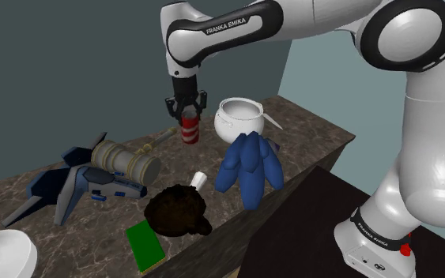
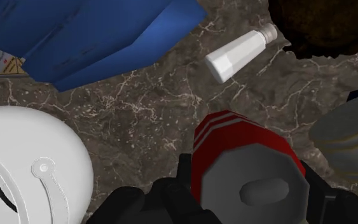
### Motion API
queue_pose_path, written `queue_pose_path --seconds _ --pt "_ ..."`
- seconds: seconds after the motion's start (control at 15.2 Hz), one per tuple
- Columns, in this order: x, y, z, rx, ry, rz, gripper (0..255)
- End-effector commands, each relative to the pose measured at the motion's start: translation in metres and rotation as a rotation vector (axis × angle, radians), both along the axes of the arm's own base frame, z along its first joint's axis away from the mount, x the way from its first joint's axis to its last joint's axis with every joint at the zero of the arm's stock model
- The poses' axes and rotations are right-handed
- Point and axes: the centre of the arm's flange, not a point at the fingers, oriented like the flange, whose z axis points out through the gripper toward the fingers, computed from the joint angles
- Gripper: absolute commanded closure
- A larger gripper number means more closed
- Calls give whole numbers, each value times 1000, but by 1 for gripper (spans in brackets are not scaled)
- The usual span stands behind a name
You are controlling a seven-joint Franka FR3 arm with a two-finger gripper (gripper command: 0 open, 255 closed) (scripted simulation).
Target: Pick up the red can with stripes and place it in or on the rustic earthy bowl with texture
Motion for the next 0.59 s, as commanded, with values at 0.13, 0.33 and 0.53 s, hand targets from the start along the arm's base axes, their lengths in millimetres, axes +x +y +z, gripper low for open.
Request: queue_pose_path --seconds 0.13,0.33,0.53 --pt "-19 19 10 0 0 0 255" --pt "-47 47 15 0 0 0 255" --pt "-46 48 15 0 0 1 0"
